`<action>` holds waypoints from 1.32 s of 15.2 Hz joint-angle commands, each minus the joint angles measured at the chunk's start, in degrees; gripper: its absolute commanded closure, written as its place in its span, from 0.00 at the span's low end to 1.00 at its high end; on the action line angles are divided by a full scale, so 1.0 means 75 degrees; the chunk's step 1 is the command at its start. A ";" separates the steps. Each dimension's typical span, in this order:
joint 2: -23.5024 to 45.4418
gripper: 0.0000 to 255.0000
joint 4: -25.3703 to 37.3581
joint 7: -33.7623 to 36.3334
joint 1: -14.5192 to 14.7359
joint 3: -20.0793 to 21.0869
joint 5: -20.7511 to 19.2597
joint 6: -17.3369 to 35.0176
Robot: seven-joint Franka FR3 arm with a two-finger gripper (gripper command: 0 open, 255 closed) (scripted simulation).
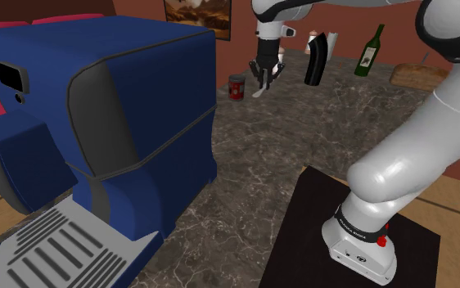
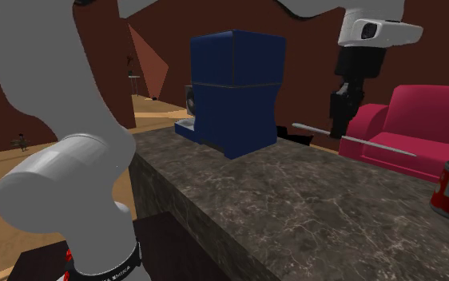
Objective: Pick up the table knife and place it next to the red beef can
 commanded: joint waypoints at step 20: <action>0.5157 1.00 0.6375 -0.0558 -0.0222 -0.0335 -0.0646 -0.1256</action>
